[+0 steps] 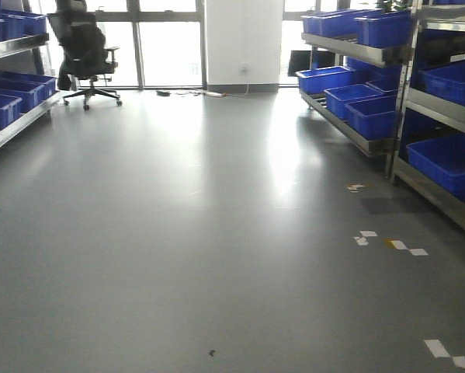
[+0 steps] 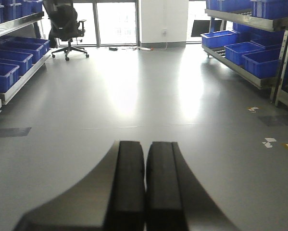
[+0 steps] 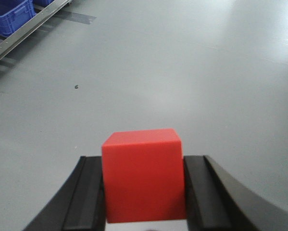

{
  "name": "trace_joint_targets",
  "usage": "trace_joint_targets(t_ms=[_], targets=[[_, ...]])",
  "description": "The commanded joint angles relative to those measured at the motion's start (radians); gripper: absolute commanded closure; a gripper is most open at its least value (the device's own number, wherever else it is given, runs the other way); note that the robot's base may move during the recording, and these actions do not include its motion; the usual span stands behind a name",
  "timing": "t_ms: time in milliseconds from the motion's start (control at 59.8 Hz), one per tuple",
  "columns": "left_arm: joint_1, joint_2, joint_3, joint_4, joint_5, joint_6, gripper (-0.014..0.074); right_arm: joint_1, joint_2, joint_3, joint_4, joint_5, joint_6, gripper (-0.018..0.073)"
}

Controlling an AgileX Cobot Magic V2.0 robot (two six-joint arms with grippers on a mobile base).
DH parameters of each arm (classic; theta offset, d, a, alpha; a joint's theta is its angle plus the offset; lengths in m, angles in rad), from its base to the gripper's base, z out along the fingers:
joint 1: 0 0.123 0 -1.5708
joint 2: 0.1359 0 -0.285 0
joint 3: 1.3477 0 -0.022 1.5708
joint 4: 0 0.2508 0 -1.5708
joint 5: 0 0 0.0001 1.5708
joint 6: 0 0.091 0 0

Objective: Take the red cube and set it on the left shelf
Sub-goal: 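Drive the base across the room to the shelf of blue bins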

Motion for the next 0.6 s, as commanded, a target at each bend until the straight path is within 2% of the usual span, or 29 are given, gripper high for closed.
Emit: trace_joint_targets(t_ms=[0,586], targets=[[-0.006,-0.016,0.023,-0.003,-0.088,-0.001,0.0495,0.002,-0.006,-0.029,0.007,-0.081,-0.006,0.0513],[-0.006,-0.016,0.023,-0.003,-0.088,-0.001,0.0495,0.002,-0.006,-0.029,0.007,-0.081,-0.006,0.0513]])
